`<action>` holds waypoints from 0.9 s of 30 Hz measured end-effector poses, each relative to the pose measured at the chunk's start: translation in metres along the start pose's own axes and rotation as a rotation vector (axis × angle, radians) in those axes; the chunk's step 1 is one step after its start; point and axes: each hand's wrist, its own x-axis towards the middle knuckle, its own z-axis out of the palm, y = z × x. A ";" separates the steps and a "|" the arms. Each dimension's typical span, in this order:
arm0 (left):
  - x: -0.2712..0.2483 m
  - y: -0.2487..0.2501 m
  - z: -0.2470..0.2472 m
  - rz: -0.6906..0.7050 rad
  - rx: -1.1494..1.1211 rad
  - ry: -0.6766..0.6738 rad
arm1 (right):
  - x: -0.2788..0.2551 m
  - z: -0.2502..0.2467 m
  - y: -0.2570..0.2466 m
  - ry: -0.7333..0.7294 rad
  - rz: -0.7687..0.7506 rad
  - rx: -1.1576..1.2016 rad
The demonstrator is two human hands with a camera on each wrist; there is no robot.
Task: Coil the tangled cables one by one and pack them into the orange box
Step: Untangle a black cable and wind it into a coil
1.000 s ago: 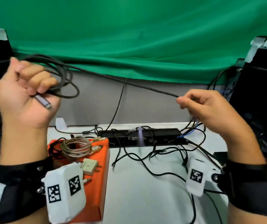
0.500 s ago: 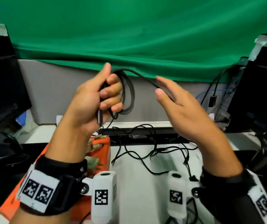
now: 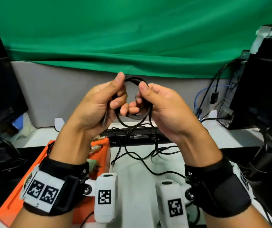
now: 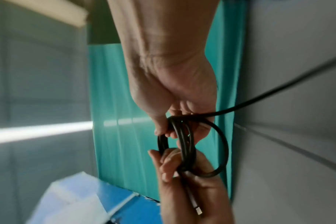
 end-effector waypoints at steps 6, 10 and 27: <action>-0.003 0.008 0.004 -0.028 0.067 0.037 | 0.006 0.002 0.009 0.081 -0.088 -0.122; -0.009 0.016 -0.003 -0.166 0.137 0.006 | 0.004 -0.004 0.011 0.023 -0.224 -0.558; -0.002 0.013 0.027 -0.117 -0.050 0.134 | 0.003 -0.003 0.006 0.145 -0.260 -0.524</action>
